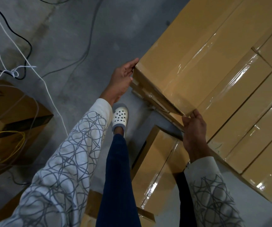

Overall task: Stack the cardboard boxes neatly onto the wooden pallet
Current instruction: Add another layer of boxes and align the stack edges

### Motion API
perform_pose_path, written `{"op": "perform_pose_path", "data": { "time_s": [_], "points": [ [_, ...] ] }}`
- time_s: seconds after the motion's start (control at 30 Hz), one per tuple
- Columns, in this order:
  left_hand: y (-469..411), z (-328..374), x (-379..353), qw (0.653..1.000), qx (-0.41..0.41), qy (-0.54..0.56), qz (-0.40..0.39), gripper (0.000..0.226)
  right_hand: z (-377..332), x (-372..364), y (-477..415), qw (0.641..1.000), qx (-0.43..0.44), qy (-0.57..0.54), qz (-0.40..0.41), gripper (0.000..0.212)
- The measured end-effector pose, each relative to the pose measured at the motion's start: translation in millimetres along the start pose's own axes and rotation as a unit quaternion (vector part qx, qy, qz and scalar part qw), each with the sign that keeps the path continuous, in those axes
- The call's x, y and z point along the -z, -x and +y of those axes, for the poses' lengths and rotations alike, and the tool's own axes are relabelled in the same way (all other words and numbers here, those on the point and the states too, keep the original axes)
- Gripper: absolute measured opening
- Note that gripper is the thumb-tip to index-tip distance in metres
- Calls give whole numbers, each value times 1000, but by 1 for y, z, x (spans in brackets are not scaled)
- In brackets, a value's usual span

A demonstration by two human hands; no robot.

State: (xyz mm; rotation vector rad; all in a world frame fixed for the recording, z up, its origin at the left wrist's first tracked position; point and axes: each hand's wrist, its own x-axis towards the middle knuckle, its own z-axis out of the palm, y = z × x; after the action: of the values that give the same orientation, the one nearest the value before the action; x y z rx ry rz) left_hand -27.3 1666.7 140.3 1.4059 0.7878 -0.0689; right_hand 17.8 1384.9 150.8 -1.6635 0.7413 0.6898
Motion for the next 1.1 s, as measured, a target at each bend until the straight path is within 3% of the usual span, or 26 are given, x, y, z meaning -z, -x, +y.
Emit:
{"op": "perform_pose_path", "data": {
  "time_s": [0.87,1.1],
  "points": [
    [20,-8,-8,999,16,28,14,83,2,-11,16,997,42,60,9,57],
    [18,-10,-9,999,18,40,12,84,4,-14,16,997,33,69,31,63]
  ]
}}
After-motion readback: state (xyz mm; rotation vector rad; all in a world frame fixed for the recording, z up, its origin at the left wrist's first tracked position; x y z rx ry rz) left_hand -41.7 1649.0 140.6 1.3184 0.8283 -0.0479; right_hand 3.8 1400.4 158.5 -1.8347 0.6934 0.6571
